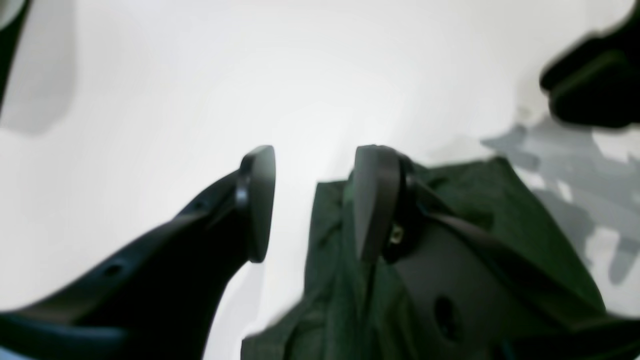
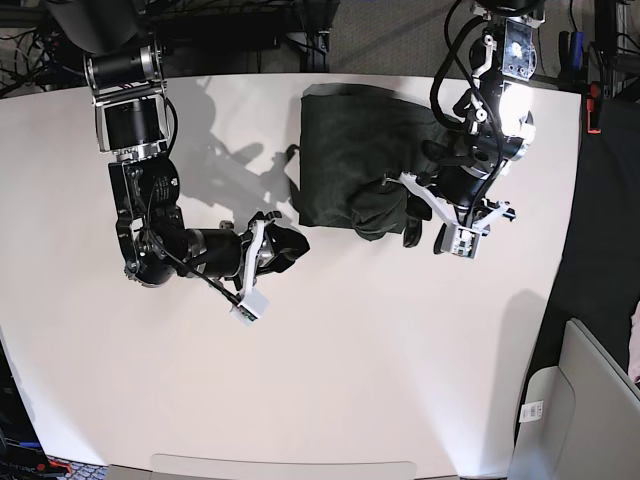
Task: Fold the T-shirt properly
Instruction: 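Release the right gripper and grasp the bundle's edge with the left gripper, then tuck and press the bundle's edge under with the left gripper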
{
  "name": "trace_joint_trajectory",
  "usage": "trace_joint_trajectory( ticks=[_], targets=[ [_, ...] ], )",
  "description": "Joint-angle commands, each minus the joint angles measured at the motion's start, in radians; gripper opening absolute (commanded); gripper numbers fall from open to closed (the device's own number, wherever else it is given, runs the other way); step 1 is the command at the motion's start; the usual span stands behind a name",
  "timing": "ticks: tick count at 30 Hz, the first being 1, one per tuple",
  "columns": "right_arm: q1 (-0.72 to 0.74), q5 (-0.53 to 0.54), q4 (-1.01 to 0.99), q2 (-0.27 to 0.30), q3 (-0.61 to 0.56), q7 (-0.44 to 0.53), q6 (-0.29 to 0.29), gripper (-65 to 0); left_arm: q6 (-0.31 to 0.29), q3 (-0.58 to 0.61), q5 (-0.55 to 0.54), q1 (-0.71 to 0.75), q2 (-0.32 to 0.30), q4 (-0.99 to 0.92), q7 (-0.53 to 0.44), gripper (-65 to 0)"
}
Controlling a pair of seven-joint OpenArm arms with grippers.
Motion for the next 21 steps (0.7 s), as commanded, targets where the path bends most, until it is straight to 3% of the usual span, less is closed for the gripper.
trace_joint_trajectory(
  ticks=[1,21],
  targets=[
    [0.023,0.029,0.018,0.002,0.017,0.023,0.006,-45.2,-0.005,0.022,-0.002,-0.006,-0.002,0.011,-0.009,-38.5],
    [0.019,0.056,0.046,0.023,0.047,-0.002,0.006,-45.3,-0.006,0.183,-0.001,-0.125,0.001,-0.159,-0.012,-38.7]
  ],
)
